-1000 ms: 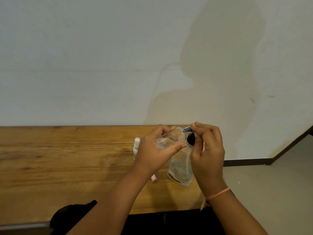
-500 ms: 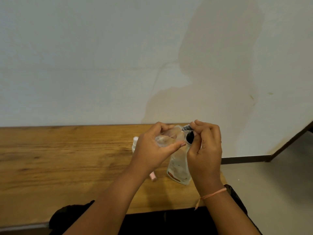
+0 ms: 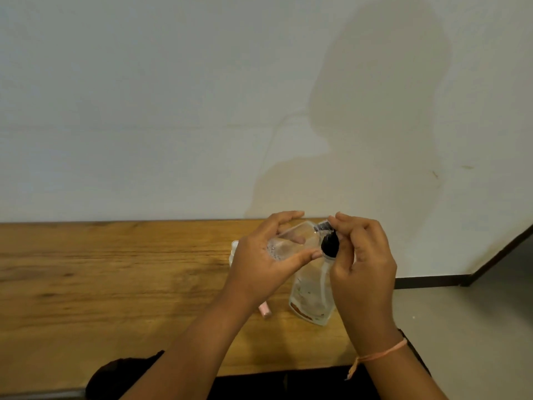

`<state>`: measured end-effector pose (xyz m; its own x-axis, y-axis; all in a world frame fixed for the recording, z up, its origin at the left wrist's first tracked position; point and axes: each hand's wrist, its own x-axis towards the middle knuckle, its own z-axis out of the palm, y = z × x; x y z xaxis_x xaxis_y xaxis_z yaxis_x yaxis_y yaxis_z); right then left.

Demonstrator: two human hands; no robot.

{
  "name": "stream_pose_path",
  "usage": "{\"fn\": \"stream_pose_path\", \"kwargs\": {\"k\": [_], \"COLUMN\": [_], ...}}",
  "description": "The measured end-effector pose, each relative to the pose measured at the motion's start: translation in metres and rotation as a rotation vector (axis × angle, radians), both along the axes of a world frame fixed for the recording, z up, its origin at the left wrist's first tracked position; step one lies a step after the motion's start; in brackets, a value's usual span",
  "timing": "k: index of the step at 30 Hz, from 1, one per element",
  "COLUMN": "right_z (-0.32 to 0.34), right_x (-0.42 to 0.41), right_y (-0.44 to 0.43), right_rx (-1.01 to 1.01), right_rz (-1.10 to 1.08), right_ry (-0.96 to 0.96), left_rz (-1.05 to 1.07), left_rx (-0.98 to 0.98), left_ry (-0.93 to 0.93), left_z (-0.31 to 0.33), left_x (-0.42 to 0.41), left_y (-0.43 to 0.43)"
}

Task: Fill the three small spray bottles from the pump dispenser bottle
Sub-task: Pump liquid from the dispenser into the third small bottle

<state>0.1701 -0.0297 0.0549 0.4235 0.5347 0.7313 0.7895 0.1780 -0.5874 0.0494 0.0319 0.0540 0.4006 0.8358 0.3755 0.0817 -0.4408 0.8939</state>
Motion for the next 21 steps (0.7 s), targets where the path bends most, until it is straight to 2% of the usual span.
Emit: {"fn": "stream_pose_path", "kwargs": {"k": [5,11,21], "right_z": [-0.006,0.0,-0.016], "right_x": [0.003,0.001,0.003], "right_y": [0.003,0.003,0.009], "right_rx": [-0.02,0.07,0.015], "right_rz": [-0.002,0.017,0.006], "right_ry": [-0.027,-0.013,-0.085], "left_rz": [0.022,0.028,0.031], "left_rx": [-0.054,0.002,-0.011], "left_ry": [-0.013,-0.045,-0.015], "left_z": [-0.005,-0.001,-0.007], "left_x": [0.001,0.0,0.0], "left_y": [-0.001,0.001,0.002]}}
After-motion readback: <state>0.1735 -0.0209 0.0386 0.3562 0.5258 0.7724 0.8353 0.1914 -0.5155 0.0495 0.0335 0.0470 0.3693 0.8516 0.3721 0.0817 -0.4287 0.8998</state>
